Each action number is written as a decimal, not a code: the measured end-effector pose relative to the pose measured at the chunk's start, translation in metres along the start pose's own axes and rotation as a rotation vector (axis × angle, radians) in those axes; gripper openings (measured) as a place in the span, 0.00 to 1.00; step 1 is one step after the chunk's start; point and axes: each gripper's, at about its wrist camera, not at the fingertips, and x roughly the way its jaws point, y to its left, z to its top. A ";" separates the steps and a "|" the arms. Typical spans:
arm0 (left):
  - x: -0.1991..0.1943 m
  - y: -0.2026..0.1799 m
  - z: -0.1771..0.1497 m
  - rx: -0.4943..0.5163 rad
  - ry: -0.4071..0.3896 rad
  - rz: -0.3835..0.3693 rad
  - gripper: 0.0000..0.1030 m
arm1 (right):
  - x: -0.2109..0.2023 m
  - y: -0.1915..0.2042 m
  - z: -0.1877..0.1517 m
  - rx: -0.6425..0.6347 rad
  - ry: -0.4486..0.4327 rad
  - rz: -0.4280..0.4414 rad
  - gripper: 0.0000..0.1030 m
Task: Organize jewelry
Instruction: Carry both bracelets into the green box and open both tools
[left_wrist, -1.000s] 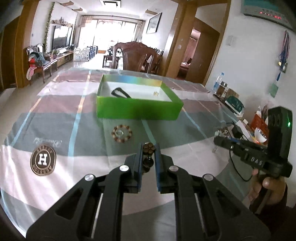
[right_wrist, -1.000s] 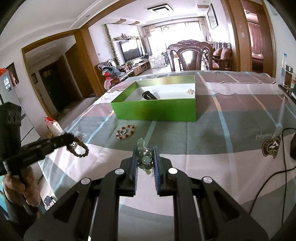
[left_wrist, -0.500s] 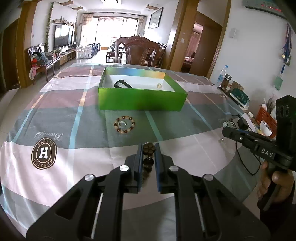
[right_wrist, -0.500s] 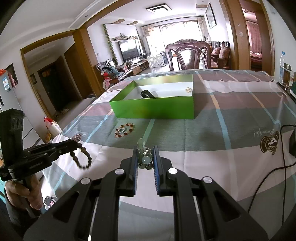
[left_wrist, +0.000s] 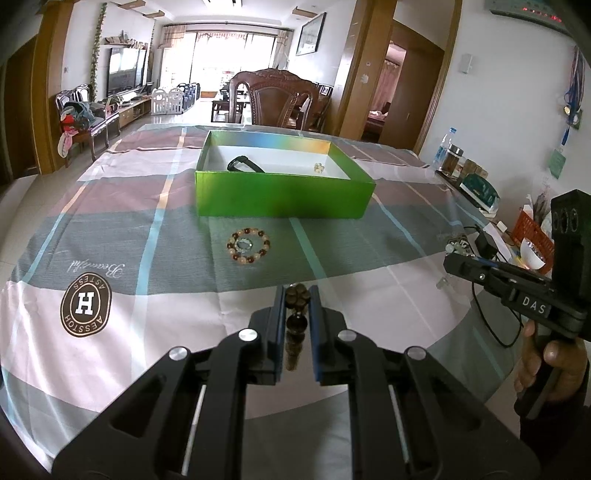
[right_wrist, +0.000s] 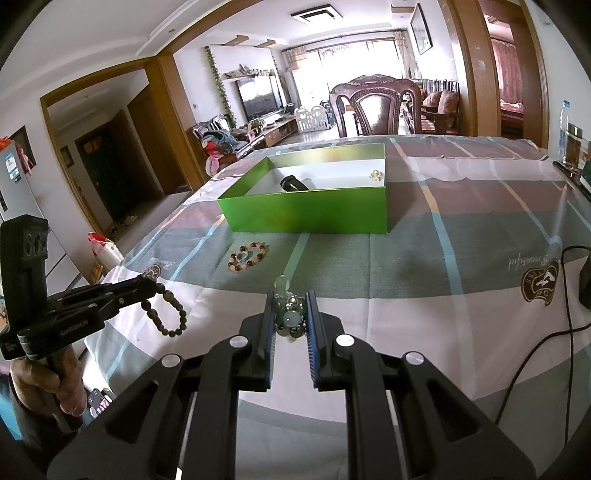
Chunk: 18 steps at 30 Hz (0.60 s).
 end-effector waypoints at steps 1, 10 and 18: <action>0.000 0.000 0.000 -0.001 0.000 0.001 0.12 | 0.001 -0.001 -0.001 0.000 0.001 0.000 0.15; 0.001 0.003 0.004 0.005 -0.001 0.002 0.12 | 0.006 -0.001 0.004 -0.004 0.003 -0.002 0.15; -0.007 0.010 0.082 0.046 -0.098 -0.008 0.12 | -0.005 0.005 0.077 -0.075 -0.115 0.014 0.15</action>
